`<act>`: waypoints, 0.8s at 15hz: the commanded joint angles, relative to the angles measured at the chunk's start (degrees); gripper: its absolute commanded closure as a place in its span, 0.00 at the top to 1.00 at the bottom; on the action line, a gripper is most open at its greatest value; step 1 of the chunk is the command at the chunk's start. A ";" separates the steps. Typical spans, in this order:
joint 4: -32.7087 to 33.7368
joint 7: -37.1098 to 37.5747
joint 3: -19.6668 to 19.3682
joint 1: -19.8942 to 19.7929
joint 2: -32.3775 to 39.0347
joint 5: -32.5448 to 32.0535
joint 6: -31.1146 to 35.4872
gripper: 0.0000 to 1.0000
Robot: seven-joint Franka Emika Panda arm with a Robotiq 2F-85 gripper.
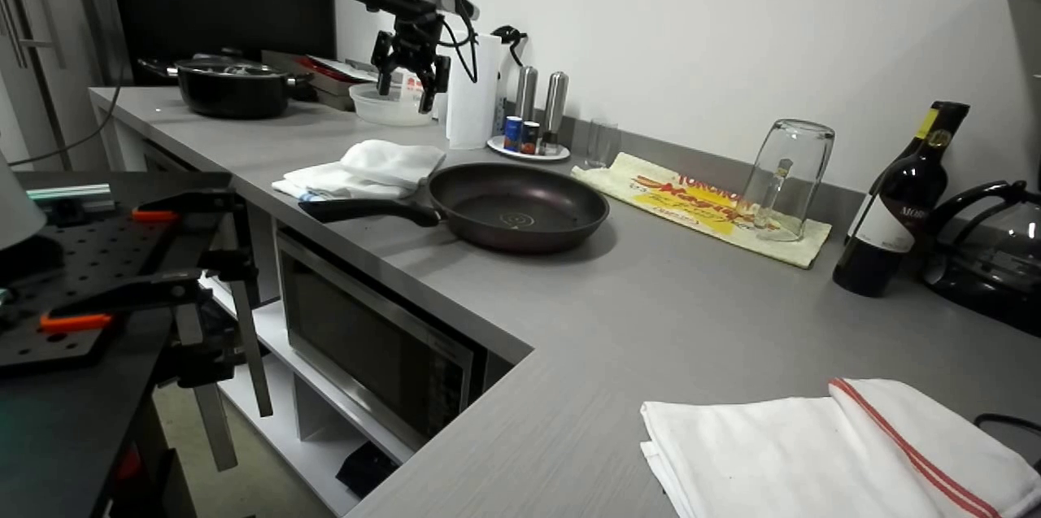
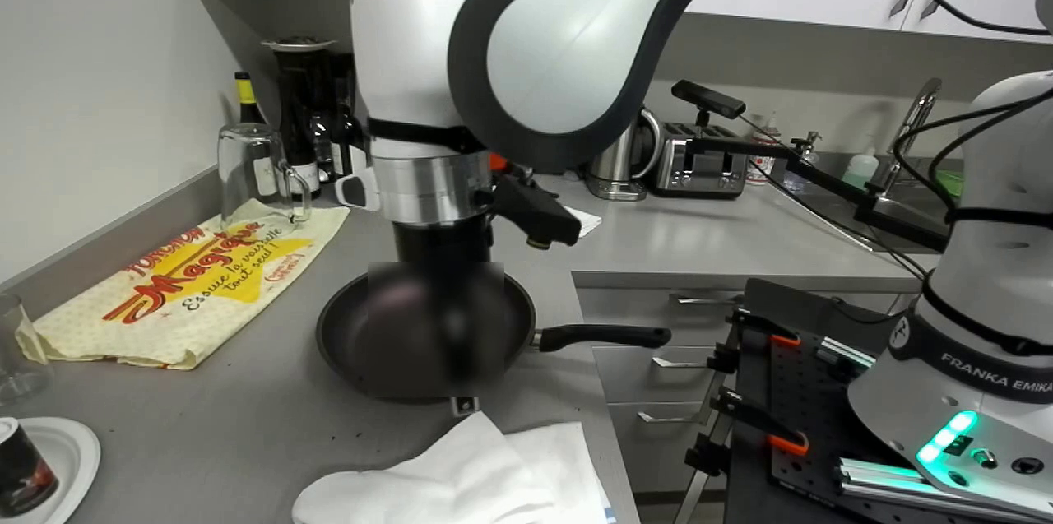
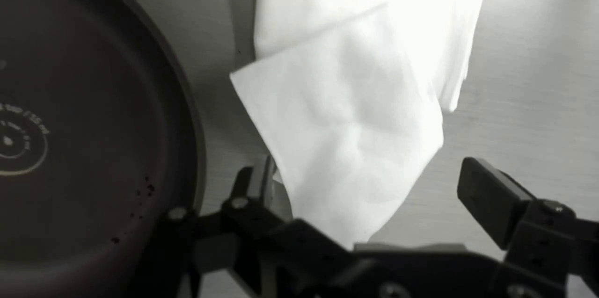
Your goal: Use the white and blue towel to wipe the pan
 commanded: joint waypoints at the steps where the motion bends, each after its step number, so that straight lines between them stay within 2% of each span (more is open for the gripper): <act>1: -9.09 -6.14 -1.36 -2.27 -12.01 -0.10 -5.82 1.00; 5: -13.25 -9.93 -4.97 -3.71 -22.76 0.72 -12.51 1.00; 12: -21.61 -13.54 -12.09 -3.69 -39.62 -5.12 -24.28 1.00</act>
